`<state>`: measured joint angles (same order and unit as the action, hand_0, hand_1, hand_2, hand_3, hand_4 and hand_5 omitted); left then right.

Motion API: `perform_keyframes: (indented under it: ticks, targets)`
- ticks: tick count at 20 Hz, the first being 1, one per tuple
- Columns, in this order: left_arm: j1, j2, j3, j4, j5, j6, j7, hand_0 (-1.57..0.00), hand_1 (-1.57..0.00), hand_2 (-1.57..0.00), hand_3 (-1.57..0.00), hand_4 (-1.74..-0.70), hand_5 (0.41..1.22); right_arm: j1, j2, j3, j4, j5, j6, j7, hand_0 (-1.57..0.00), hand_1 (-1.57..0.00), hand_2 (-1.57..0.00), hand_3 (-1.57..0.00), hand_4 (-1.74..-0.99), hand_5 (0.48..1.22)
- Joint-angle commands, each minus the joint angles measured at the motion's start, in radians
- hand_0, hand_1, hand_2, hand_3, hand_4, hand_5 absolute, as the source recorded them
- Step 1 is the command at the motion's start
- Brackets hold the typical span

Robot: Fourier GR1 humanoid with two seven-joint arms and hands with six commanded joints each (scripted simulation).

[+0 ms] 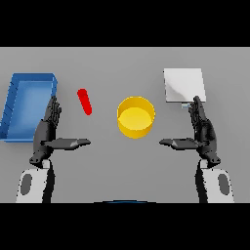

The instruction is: Pick up the red beaker and tilt it to pour out 1 green nut into yellow bowl. Pick up the yellow bowl and place it on the metallic measuring scale.

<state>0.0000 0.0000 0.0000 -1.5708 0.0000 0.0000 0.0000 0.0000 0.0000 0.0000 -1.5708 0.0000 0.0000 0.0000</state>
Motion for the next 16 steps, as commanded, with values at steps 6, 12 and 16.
perform_keyframes:
  ticks: [6, 12, 16]
  targets:
    - [-0.029, -0.020, -0.010, 0.019, -0.017, 0.019, 0.009, 0.00, 0.00, 0.00, 0.00, -1.20, 0.652, 0.005, -0.011, -0.008, -0.010, -0.010, 0.006, 0.004, 0.00, 0.00, 0.00, 0.00, -1.245, 0.681]
    - [0.068, 0.042, -0.115, -0.130, -0.148, 0.009, 0.053, 0.00, 0.00, 0.00, 0.00, -1.22, 0.660, 0.120, -0.080, 0.117, -0.128, 0.258, -0.050, -0.115, 0.00, 0.00, 0.00, 0.00, -1.235, 0.678]
    - [0.034, 0.050, -0.124, -0.095, -0.161, -0.007, 0.082, 0.00, 0.00, 0.00, 0.00, -1.25, 0.679, 0.117, -0.086, 0.111, -0.140, 0.223, -0.022, -0.099, 0.00, 0.00, 0.00, 0.00, -1.254, 0.682]
